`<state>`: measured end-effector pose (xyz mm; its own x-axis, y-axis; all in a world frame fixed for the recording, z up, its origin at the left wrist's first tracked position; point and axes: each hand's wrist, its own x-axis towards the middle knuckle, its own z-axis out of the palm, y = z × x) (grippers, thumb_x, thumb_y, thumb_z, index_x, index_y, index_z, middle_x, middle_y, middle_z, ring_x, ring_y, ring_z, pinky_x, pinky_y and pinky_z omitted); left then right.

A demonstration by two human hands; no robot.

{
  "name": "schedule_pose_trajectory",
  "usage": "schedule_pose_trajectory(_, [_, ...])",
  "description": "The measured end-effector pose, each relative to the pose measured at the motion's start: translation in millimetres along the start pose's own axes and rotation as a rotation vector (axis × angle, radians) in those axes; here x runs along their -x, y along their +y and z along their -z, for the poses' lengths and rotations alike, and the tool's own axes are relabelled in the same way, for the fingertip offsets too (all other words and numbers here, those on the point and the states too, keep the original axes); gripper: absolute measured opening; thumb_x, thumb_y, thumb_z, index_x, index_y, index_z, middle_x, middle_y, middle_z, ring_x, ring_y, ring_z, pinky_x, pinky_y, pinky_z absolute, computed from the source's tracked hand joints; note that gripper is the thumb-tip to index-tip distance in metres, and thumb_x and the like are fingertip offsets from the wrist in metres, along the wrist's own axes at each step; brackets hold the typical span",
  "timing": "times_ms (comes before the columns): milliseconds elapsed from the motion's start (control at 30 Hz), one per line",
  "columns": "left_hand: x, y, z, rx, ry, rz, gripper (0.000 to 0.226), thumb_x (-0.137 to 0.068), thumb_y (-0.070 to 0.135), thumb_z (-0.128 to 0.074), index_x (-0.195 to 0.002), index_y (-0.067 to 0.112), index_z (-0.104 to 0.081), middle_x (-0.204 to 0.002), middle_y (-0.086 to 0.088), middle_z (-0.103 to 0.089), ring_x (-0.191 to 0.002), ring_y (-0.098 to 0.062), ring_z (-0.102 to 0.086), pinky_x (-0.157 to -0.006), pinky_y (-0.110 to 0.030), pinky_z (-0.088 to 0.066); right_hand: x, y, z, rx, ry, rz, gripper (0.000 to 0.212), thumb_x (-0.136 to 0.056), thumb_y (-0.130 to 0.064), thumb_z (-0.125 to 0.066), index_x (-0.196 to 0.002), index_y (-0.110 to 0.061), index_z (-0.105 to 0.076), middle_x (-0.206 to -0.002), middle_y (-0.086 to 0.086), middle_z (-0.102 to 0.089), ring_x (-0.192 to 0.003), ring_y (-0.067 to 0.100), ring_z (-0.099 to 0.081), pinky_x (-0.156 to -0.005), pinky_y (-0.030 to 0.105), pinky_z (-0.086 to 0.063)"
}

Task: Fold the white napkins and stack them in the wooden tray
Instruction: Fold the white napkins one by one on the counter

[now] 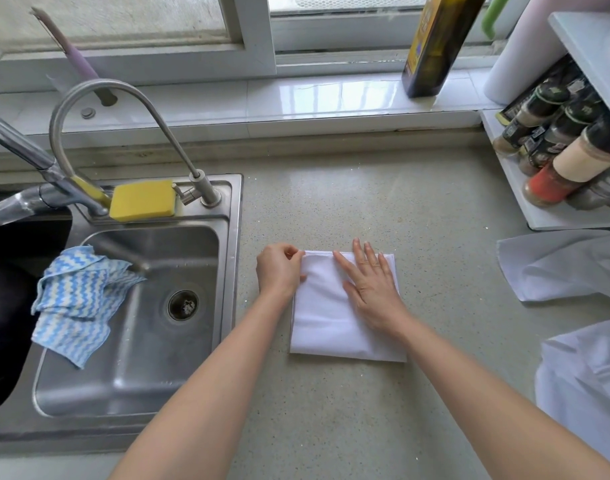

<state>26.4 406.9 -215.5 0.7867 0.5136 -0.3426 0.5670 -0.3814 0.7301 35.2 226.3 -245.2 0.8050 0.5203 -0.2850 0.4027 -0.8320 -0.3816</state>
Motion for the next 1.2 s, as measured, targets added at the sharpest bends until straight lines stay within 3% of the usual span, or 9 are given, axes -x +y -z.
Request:
schedule_pose_trajectory(167, [1.9, 0.0, 1.8, -0.102, -0.014, -0.052, 0.015, -0.093, 0.021, -0.059, -0.086, 0.012, -0.068, -0.081, -0.002, -0.066, -0.058, -0.023, -0.067, -0.046, -0.021, -0.050, 10.6, -0.4, -7.9, 0.114, 0.128, -0.008, 0.053, -0.104, -0.032, -0.027, -0.151, -0.030, -0.004, -0.155, -0.005, 0.018, -0.143, 0.012, 0.020, -0.113, 0.026, 0.023])
schedule_pose_trajectory(333, [1.4, -1.0, -0.1, -0.133, -0.007, -0.047, 0.021, -0.097, 0.025, -0.052, -0.086, 0.011, -0.064, -0.082, -0.003, -0.066, -0.052, -0.022, -0.066, -0.042, -0.016, -0.042, 8.8, -0.2, -10.4, 0.187, 0.090, 0.014, 0.054, -0.104, -0.035, -0.022, -0.152, -0.028, 0.001, -0.158, -0.004, 0.014, -0.146, 0.016, 0.017, -0.116, 0.032, 0.020])
schedule_pose_trajectory(533, [1.1, 2.3, 0.2, -0.219, 0.005, -0.052, 0.020, -0.098, 0.026, -0.049, -0.097, 0.012, -0.063, -0.097, -0.007, -0.067, -0.085, -0.030, -0.065, -0.075, -0.037, -0.054, 8.9, 0.8, -13.6, 0.210, 0.071, -0.006, 0.055, -0.102, -0.043, -0.016, -0.148, -0.035, 0.012, -0.155, -0.007, 0.022, -0.142, 0.016, 0.026, -0.114, 0.033, 0.023])
schedule_pose_trajectory(633, [11.0, 2.8, 1.5, -0.373, 0.201, -0.368, 0.017, -0.098, 0.019, -0.048, -0.110, 0.014, -0.060, -0.108, -0.003, -0.060, -0.095, -0.021, -0.057, -0.073, -0.035, -0.050, 7.7, 0.5, -15.1, 0.220, 0.069, -0.012, 0.054, -0.101, -0.044, -0.012, -0.148, -0.036, 0.015, -0.155, -0.008, 0.025, -0.143, 0.016, 0.025, -0.113, 0.033, 0.024])
schedule_pose_trajectory(733, [32.1, -11.5, -9.7, -0.386, 0.103, -0.773, 0.027, -0.091, 0.002, -0.054, -0.116, 0.009, -0.063, -0.109, -0.008, -0.063, -0.101, -0.026, -0.059, -0.079, -0.038, -0.052, 8.8, 0.3, -17.4, 0.230, 0.090, -0.015, 0.054, -0.101, -0.045, -0.010, -0.148, -0.035, 0.015, -0.155, -0.009, 0.025, -0.143, 0.014, 0.025, -0.115, 0.034, 0.022])
schedule_pose_trajectory(800, [45.0, -26.7, -20.8, -0.431, -0.097, -0.699, 0.039, -0.097, 0.008, -0.047, -0.136, 0.008, -0.050, -0.137, -0.010, -0.052, -0.129, -0.025, -0.046, -0.106, -0.036, -0.039, 9.6, 0.6, -19.4, 0.230, 0.110, -0.016, 0.054, -0.102, -0.044, -0.013, -0.149, -0.034, 0.013, -0.156, -0.009, 0.022, -0.144, 0.014, 0.022, -0.116, 0.034, 0.019])
schedule_pose_trajectory(833, [47.5, -34.7, -26.1, -0.466, -0.164, -0.626, 0.045, -0.102, 0.017, -0.039, -0.146, 0.010, -0.036, -0.151, -0.009, -0.036, -0.142, -0.022, -0.029, -0.117, -0.032, -0.020, 9.8, 0.6, -20.6, 0.234, 0.114, -0.017, 0.055, -0.102, -0.044, -0.013, -0.149, -0.033, 0.012, -0.156, -0.009, 0.021, -0.144, 0.014, 0.022, -0.117, 0.034, 0.018])
schedule_pose_trajectory(933, [46.9, -53.7, -38.4, -0.708, -0.152, -0.585, 0.055, -0.104, 0.034, -0.019, -0.153, 0.018, -0.001, -0.161, -0.003, 0.008, -0.148, -0.019, 0.009, -0.116, -0.029, 0.014, 9.6, 3.0, -21.7, 0.252, 0.115, -0.012, 0.056, -0.102, -0.041, -0.016, -0.149, -0.029, 0.012, -0.157, -0.007, 0.020, -0.145, 0.014, 0.021, -0.118, 0.034, 0.015])
schedule_pose_trajectory(1200, [44.4, -61.7, -46.9, -0.828, -0.083, -0.585, 0.059, -0.100, 0.036, -0.023, -0.153, 0.022, -0.002, -0.160, -0.010, 0.007, -0.148, -0.027, 0.009, -0.119, -0.038, 0.009, 49.2, -48.4, -54.0, 0.113, 0.207, -0.241, 0.056, -0.101, -0.035, -0.017, -0.150, -0.016, 0.004, -0.159, 0.005, 0.009, -0.145, 0.019, 0.014, -0.117, 0.034, 0.014])
